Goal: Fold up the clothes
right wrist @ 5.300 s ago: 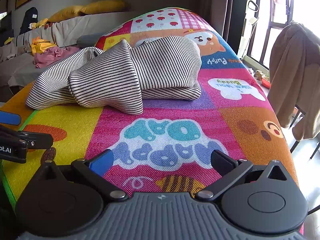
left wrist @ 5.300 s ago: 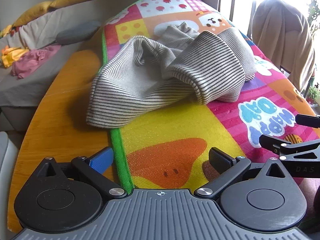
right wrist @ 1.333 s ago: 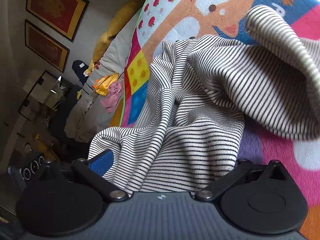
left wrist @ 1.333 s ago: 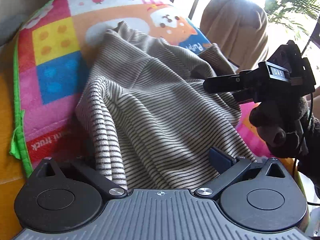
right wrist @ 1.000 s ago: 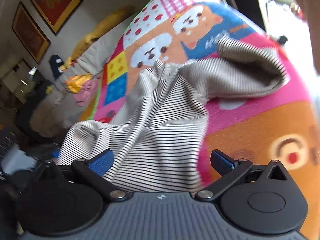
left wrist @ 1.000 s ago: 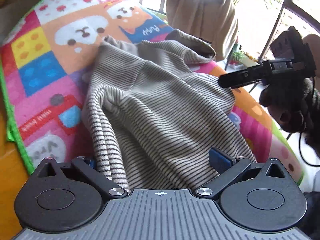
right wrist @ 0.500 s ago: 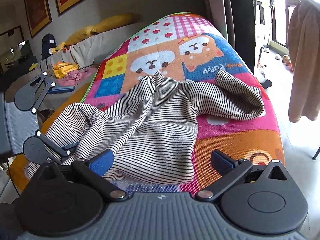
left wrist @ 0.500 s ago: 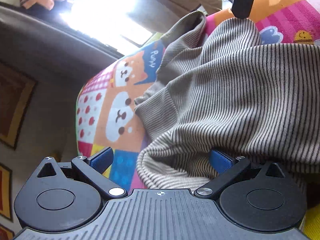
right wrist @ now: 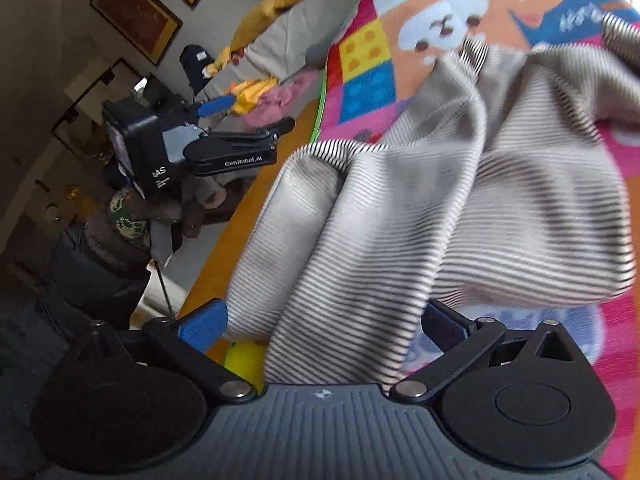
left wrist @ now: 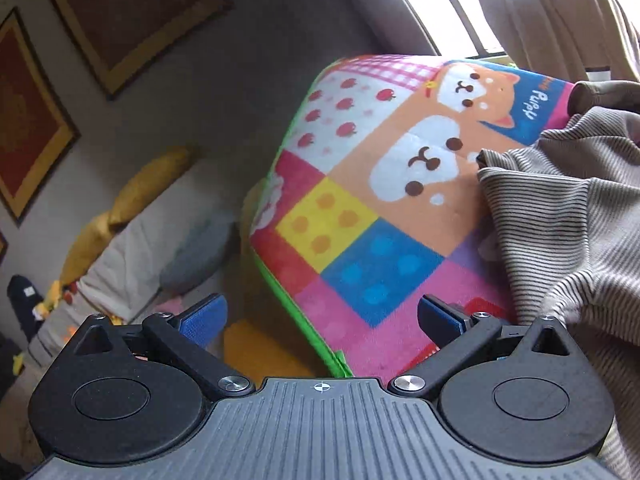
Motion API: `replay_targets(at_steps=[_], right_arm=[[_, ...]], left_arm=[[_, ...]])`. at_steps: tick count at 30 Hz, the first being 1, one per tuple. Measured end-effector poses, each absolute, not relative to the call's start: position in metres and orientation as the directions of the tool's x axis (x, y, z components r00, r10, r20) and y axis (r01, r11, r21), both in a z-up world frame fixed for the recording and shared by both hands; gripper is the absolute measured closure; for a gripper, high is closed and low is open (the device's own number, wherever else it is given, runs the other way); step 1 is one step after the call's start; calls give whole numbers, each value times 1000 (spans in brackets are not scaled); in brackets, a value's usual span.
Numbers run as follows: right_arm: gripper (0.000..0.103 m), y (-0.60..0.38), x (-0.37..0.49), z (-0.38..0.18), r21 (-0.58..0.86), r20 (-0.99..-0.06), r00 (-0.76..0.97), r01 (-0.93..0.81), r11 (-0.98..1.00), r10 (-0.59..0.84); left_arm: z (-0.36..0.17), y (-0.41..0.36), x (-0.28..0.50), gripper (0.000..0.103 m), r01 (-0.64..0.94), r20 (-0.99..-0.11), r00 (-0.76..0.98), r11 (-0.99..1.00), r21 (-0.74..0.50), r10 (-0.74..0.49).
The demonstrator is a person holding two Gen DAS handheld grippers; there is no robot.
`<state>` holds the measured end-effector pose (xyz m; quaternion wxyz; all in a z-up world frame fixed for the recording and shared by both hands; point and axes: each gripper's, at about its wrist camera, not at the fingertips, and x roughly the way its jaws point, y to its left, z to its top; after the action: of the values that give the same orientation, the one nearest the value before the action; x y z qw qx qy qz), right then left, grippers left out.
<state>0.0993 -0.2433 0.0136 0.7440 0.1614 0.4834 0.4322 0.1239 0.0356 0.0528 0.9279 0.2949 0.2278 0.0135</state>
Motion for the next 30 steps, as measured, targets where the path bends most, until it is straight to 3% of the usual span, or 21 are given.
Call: replay_targets(at_steps=[2, 4, 7, 8, 9, 11, 14, 24, 27, 30], right_arm=[[0, -226, 109, 19, 713, -543, 84, -480, 511, 836], [0, -215, 128, 41, 767, -442, 92, -478, 429, 892], [0, -207, 163, 86, 795, -263, 246, -493, 354, 933], [0, -207, 172, 100, 775, -248, 331, -496, 392, 910], [0, -207, 180, 114, 743, -254, 419, -493, 453, 872], [0, -203, 192, 130, 627, -359, 538, -467, 624, 763], [0, -209, 188, 127, 502, -454, 610, -427, 752, 650], [0, -273, 165, 91, 255, -520, 749, -323, 911, 411], [0, -288, 175, 75, 263, -534, 764, -256, 930, 361], [0, -299, 178, 62, 232, -547, 776, -219, 948, 313]], left_arm=[[54, 38, 106, 0, 133, -415, 900, 823, 553, 133], [57, 41, 90, 0, 161, -416, 904, 821, 547, 99], [63, 46, 76, 0, 182, -415, 907, 823, 538, 70], [64, 47, 74, 0, 182, -413, 908, 825, 535, 67], [66, 49, 71, 0, 182, -412, 909, 827, 532, 65], [67, 50, 63, 0, 193, -415, 909, 833, 519, 48], [64, 40, 52, 0, 264, -435, 900, 824, 500, -24], [17, -54, 95, 0, 509, -536, 827, 632, 585, -171], [7, -70, 127, 0, 420, -469, 879, 607, 674, -87], [18, -37, 161, 0, 238, -414, 908, 730, 641, 68]])
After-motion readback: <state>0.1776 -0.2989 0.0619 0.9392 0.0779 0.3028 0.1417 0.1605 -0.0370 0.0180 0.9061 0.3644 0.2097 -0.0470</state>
